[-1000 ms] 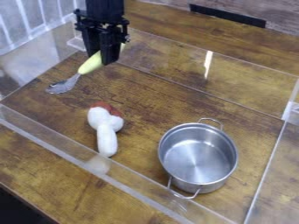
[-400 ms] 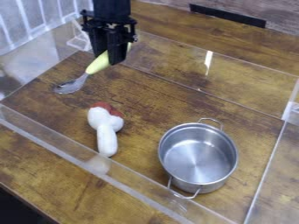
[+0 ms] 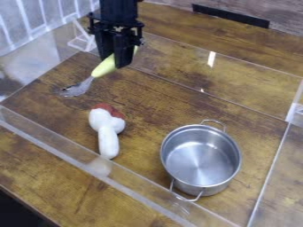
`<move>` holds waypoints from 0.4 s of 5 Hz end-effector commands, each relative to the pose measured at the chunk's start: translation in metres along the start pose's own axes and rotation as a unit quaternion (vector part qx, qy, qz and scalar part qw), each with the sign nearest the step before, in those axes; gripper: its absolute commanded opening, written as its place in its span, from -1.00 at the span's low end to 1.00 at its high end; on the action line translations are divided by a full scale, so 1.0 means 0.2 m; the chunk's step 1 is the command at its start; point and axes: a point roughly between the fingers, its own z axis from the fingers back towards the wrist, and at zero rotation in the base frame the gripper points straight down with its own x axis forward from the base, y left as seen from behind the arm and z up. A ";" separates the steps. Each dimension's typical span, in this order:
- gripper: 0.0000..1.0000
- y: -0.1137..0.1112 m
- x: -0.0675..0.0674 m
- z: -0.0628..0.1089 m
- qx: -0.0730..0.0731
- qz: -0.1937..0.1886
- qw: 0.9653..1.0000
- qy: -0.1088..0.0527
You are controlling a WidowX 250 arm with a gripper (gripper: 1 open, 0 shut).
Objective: Move the green spoon to the left
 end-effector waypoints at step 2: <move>-1.00 0.05 -0.01 0.08 0.018 -0.002 1.000 -0.025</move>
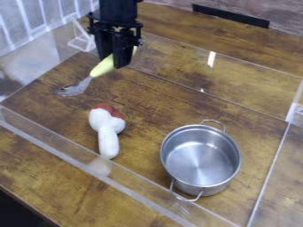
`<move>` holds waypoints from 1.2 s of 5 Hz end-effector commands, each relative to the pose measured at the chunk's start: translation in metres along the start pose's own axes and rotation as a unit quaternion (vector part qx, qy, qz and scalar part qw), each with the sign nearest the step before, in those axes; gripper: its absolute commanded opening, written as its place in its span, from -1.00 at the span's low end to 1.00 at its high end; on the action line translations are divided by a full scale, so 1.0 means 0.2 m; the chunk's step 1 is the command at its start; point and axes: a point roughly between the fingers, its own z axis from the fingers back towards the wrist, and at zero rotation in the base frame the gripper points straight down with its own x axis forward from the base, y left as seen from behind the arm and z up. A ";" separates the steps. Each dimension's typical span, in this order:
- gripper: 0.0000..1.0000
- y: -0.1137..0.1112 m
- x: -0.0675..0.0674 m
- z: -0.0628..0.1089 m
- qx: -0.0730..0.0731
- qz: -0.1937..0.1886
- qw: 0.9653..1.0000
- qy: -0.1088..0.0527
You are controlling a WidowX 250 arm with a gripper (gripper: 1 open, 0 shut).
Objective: Move the green spoon to the left
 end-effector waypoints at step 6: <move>1.00 0.20 -0.06 -0.05 0.013 0.031 0.999 -0.003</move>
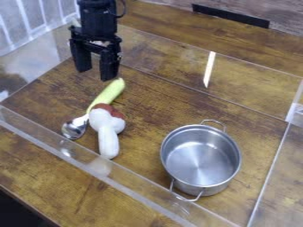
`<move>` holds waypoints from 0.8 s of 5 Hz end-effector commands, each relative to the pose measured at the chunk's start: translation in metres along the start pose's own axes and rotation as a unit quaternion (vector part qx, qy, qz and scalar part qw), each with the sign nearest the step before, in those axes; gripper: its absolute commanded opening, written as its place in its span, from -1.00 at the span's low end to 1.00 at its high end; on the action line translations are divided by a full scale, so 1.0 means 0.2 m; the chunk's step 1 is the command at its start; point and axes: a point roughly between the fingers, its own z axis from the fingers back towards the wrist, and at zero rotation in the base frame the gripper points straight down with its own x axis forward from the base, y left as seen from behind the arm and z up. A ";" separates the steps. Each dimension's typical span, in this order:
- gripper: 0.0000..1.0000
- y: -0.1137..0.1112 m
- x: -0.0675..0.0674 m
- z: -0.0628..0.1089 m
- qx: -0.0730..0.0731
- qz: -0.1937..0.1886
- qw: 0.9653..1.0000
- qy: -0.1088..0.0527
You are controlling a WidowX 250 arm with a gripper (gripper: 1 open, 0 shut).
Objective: Move the green spoon to the left
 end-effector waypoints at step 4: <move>1.00 0.04 0.00 -0.03 0.009 0.008 1.000 -0.008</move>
